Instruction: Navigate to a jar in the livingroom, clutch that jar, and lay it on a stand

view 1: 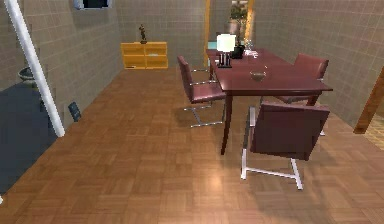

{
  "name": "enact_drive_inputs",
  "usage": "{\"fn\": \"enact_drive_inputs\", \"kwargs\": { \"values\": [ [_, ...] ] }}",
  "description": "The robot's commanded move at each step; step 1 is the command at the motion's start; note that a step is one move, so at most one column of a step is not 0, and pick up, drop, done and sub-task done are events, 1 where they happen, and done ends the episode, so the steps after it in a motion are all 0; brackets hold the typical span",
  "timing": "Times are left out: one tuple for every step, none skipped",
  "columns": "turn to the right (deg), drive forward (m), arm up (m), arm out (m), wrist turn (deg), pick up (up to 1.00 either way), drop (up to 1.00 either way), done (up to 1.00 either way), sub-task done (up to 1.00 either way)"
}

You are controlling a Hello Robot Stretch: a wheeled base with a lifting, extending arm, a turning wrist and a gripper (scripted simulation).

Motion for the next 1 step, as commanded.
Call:
{"fn": "enact_drive_inputs", "kwargs": {
  "values": [
    [0.0,0.0,0.0,0.0,45.0,0.0,0.0,0.0,0.0]
  ]
}}
